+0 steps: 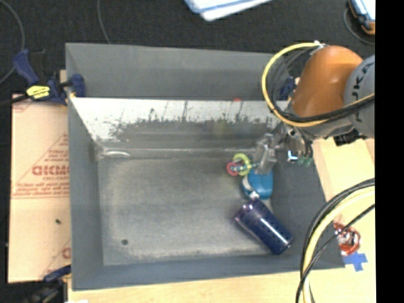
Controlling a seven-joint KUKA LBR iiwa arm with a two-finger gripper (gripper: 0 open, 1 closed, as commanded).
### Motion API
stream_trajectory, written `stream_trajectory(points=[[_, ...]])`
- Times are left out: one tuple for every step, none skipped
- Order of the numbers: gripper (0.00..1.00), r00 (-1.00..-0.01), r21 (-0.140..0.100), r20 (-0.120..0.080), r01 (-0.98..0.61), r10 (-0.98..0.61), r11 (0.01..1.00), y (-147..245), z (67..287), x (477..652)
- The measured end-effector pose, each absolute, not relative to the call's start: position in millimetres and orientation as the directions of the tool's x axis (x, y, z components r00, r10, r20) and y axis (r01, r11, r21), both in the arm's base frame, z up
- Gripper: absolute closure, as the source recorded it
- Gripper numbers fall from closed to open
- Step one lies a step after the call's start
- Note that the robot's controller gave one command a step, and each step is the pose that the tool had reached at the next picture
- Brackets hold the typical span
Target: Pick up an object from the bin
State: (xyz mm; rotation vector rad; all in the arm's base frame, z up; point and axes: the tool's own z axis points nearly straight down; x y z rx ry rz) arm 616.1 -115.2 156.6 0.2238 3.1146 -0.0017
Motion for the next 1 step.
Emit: stream_trajectory(points=[[0.00, -0.997, -0.002, -0.025, 0.079, 0.079, 0.997, -115.9, 119.9, 630.4]])
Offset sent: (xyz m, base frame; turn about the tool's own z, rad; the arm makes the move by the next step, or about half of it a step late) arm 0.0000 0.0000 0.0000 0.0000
